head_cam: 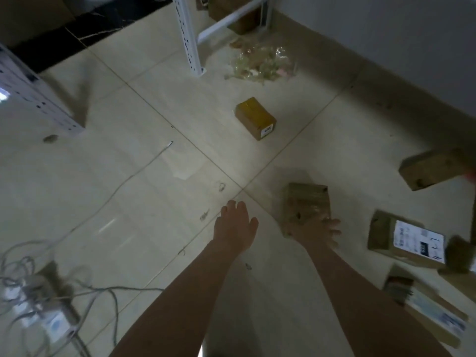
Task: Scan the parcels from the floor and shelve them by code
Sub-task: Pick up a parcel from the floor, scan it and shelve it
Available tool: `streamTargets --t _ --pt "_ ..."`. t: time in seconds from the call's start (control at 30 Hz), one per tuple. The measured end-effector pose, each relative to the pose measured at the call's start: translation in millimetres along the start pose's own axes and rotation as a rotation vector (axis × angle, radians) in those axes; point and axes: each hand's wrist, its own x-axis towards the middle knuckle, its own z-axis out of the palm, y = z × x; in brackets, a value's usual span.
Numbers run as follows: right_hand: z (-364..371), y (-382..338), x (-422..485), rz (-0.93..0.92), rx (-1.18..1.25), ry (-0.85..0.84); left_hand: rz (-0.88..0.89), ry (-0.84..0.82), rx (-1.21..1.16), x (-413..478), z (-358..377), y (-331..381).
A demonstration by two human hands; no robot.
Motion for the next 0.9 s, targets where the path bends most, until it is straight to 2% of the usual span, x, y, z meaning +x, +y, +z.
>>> streamTargets --t 0.23,0.33,0.43,0.53,0.63,0.73,0.9 --pt "21.2 20.0 30.9 -0.037 -0.006 0.054 -0.018 0.013 -0.044 26.2 4.2 -8.7" --pt "7.4 27.0 12.0 0.020 0.197 -0.075 -0.066 0.010 -0.103 6.4 -10.7 -4.3" --pt "-27.6 30.4 -30.2 0.039 0.564 -0.244 -0.152 -0.025 -0.225 -27.9 -39.9 11.4" --pt "-91.6 23.7 -106.6 0.019 1.017 -0.438 -0.263 -0.069 -0.436 -70.9 -88.8 42.4" --pt "-169.5 20.1 -182.7 0.087 1.397 -0.596 -0.349 -0.115 -0.634 -116.3 -145.2 78.8" --pt "-253.4 22.5 -254.0 0.110 1.593 -0.683 -0.409 -0.139 -0.801 -167.7 -207.1 122.5" --pt "-383.1 39.5 -365.1 -0.117 1.816 -0.758 -0.264 -0.308 -1.038 -269.2 -316.7 200.6"
